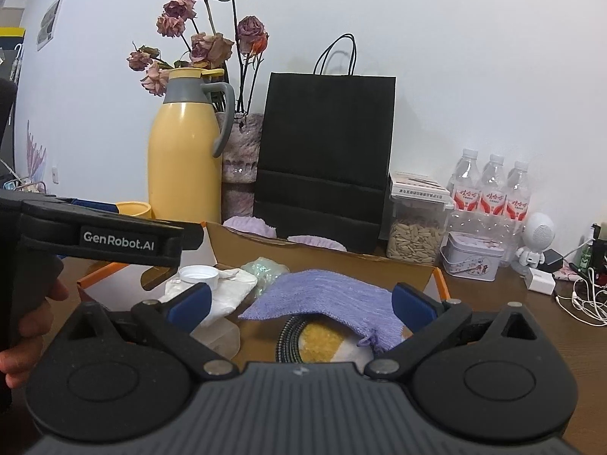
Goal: Organize objects
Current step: 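Withdraw both tools from the box back toward the table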
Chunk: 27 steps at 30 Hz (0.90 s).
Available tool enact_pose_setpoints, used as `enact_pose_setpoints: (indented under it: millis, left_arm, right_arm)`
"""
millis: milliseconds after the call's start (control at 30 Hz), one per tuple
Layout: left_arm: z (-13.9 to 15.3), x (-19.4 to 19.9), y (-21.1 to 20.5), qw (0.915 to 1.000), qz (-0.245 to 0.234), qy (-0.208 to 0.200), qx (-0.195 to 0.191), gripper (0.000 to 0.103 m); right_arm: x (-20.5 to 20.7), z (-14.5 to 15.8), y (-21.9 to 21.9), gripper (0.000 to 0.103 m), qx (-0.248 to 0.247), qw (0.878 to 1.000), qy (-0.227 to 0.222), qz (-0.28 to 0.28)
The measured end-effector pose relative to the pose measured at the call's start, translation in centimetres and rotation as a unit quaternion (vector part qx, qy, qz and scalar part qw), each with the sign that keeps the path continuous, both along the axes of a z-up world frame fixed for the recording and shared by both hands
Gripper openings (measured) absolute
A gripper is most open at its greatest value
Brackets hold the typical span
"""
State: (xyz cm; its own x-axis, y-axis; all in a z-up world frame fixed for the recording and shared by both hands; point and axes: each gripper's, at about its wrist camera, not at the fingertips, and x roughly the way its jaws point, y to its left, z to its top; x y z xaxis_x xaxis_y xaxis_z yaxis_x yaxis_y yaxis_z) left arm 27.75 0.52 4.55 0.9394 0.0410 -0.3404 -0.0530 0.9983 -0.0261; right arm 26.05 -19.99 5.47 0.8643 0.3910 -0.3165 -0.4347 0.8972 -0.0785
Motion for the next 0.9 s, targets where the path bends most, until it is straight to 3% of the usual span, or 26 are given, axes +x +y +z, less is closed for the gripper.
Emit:
enact_pose_setpoints:
  millis: [400,900]
  left_arm:
    - [0.2,-3.2,-1.1,0.9997,-0.009,0.009,0.019,0.103]
    - [-2.3,-7.5,-0.9,0.9966,-0.003,0.08,0.02,0.103]
  right_arm:
    - [-3.0,-1.0,-2.8,0.103,-0.009,1.0,0.015,-0.01]
    - [-6.7,-4.4,-10.4,0.103,-0.032,0.994,0.08,-0.063]
